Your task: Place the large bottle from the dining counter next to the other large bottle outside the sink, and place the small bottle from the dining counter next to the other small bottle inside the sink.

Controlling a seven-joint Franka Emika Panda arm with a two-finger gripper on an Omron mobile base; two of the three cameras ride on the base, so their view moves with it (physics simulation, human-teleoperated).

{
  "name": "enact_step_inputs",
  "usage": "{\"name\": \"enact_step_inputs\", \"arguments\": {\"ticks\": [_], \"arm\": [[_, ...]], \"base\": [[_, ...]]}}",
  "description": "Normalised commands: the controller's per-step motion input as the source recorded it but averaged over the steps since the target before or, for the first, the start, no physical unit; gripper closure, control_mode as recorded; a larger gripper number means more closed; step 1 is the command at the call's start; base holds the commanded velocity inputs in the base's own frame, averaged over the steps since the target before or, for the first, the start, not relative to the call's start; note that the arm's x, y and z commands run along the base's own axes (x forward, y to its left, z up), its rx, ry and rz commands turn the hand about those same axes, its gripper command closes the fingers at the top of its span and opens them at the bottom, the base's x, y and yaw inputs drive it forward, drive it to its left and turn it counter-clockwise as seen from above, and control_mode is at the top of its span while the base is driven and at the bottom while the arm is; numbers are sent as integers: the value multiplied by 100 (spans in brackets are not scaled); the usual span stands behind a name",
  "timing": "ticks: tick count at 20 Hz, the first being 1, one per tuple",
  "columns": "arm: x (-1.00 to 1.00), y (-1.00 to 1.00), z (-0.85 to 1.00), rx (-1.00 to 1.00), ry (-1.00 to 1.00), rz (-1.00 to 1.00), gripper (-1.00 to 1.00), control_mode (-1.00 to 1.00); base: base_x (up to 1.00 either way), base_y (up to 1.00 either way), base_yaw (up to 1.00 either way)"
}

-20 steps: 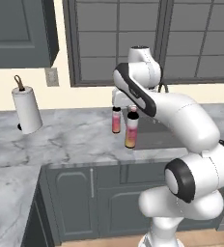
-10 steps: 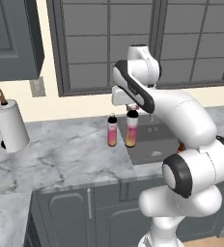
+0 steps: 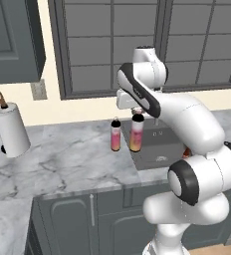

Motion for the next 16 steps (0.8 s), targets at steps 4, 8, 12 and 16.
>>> {"name": "enact_step_inputs", "arguments": {"ticks": [4,8,12,16], "arm": [[0,0,0,0,0,0,100,100],[0,1,0,0,0,0,100,-100],[3,23,-5,0,0,-2,100,-100],[8,8,0,0,0,-1,100,-100]], "base": [[0,0,0],[0,0,0],[0,0,0],[0,0,0]]}}
